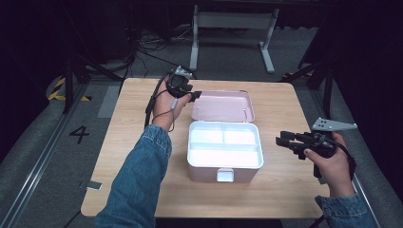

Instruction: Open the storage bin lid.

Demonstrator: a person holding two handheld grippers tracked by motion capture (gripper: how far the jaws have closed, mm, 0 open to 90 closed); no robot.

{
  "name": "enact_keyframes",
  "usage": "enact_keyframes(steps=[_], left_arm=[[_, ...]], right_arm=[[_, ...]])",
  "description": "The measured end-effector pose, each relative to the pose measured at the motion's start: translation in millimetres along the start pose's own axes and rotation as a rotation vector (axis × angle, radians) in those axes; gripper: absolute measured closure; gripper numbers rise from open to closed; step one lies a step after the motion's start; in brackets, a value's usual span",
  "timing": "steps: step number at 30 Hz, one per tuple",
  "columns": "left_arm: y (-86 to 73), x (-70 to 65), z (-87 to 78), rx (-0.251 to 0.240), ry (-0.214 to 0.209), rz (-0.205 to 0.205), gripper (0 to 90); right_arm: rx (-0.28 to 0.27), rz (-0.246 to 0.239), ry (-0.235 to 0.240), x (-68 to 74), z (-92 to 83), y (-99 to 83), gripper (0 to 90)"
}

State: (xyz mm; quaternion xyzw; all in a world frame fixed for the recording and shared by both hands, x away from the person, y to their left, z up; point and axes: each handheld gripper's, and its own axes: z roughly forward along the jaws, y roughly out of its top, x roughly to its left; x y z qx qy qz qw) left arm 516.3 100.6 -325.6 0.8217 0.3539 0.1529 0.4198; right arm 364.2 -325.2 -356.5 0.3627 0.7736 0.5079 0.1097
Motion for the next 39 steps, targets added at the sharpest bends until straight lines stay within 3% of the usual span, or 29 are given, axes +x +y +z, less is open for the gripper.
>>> enact_keyframes(steps=[4,13,20,28,33,36,39], left_arm=[[-0.2,-13.7,-21.5,-0.027,-0.025,0.028,52.2],[-10.9,-40.8,-74.5,-0.027,-0.095,0.077,46.5],[-25.2,-51.5,-103.1,-0.026,-0.104,0.119,43.9],[-47.4,-50.6,-124.0,-0.032,-0.116,0.096,41.3],[-74.4,-51.3,-140.9,-0.046,-0.094,0.098,40.8],[-85.0,-51.0,-143.2,-0.049,-0.091,0.079,40.2],[-101.1,-51.9,-142.9,-0.017,-0.077,0.068,40.0]], right_arm=[[0.004,0.003,0.001,-0.5,0.2,-0.8,59.7],[0.003,0.011,0.024,-1.9,-0.3,4.6,55.8],[0.026,0.002,0.002,-11.0,4.9,8.8,54.7],[0.047,-0.005,0.008,-10.9,12.4,12.8,54.7],[0.073,-0.012,-0.004,-10.2,19.3,12.9,54.6],[0.087,-0.02,-0.012,-9.8,21.9,11.3,54.6],[0.101,-0.019,-0.011,-9.3,24.4,9.9,54.5]])
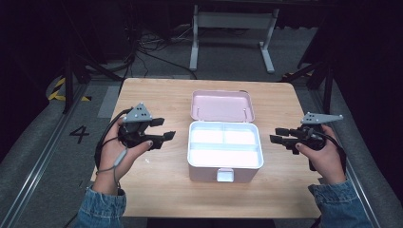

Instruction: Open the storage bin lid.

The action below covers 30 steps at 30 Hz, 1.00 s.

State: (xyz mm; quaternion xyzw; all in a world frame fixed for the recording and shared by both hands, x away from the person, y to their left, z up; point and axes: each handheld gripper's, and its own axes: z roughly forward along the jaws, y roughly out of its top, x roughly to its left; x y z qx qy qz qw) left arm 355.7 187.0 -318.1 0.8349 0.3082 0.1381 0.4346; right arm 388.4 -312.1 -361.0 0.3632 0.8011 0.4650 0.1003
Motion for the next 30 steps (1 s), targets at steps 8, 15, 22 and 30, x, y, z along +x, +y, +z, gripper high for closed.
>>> enact_keyframes(steps=[8,15,22,30], left_arm=[[-33.2,5.6,1.6,0.017,0.026,-0.072,38.4],[-50.0,14.0,15.4,0.097,0.107,-0.105,38.2],[-66.6,20.6,24.0,0.208,0.124,-0.126,36.7],[-83.4,25.3,35.8,0.321,0.123,-0.139,35.9]], right_arm=[[0.023,0.017,-0.025,-4.8,-0.8,-4.2,54.4],[0.053,0.027,-0.035,-8.6,4.7,-7.8,53.8],[0.107,0.028,-0.038,-12.3,16.4,-13.7,52.7],[0.158,0.014,-0.056,-12.6,30.0,-20.1,51.4]])
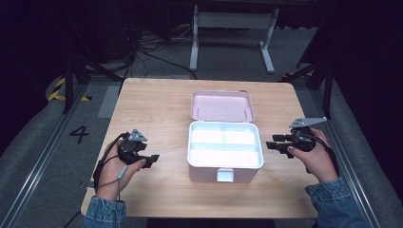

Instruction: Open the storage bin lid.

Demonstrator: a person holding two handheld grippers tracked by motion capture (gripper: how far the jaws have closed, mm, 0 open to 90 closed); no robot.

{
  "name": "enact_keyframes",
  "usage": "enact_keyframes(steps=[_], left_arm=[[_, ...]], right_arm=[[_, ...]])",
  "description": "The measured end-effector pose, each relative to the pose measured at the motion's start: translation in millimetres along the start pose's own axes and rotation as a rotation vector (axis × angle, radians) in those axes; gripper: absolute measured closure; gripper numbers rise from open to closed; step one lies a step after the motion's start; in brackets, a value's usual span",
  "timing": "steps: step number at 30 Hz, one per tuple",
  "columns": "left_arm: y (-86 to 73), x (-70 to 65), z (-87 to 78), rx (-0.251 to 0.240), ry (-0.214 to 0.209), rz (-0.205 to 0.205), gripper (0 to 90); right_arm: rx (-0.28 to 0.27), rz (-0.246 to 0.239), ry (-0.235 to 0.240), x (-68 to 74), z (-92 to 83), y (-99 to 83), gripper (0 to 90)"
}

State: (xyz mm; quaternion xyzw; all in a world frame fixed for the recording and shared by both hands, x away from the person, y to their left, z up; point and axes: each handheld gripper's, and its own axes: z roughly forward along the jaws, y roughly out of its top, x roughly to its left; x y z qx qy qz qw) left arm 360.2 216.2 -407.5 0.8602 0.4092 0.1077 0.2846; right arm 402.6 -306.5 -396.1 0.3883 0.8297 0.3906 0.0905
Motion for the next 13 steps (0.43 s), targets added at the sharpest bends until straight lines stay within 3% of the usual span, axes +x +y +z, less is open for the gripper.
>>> enact_keyframes(steps=[3,13], left_arm=[[-3.0,2.2,2.7,0.027,-0.004,-0.006,35.1],[-7.5,6.2,5.5,0.03,-0.002,-0.037,32.1]], right_arm=[[0.015,0.002,-0.001,-0.3,3.3,-1.3,51.1],[0.025,0.008,-0.003,-3.3,7.5,-4.4,48.1]])
